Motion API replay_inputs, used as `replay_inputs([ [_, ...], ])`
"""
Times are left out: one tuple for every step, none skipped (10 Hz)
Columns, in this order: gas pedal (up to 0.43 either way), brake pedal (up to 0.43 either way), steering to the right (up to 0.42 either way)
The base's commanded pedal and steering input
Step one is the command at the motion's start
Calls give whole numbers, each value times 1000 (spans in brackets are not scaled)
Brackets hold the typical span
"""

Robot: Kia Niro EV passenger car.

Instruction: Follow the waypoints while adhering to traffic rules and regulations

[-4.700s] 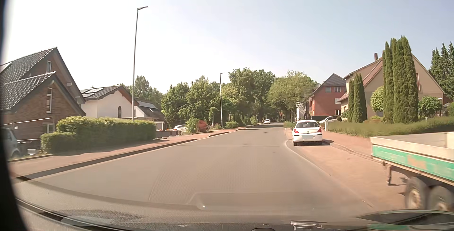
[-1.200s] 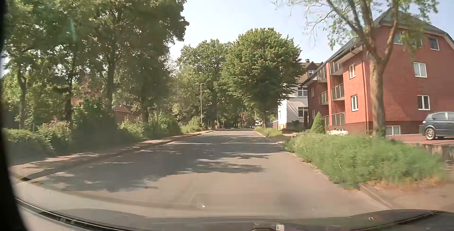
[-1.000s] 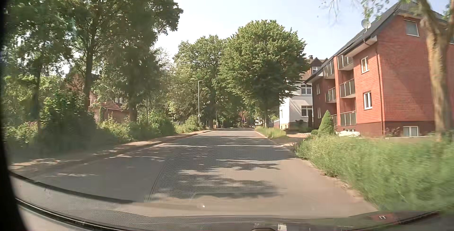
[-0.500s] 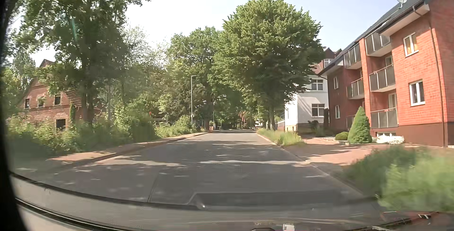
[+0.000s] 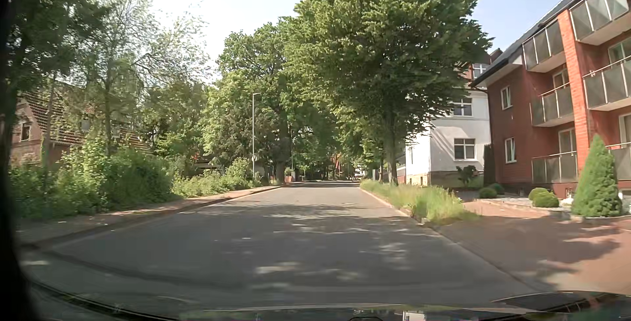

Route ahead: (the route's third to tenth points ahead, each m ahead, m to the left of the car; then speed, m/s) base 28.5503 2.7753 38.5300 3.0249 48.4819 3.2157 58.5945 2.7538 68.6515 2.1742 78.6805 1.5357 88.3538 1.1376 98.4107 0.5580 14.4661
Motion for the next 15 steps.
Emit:
replay_inputs([
  [220,0,0],
  [220,0,0],
  [228,0,0],
  [228,0,-1],
  [228,0,-1],
  [228,0,-1],
  [228,0,-1],
  [228,0,-2],
  [228,0,-2],
  [228,0,-2],
  [228,0,-2],
  [228,0,-2],
  [228,0,-2],
  [228,0,-2],
  [228,0,-2],
])
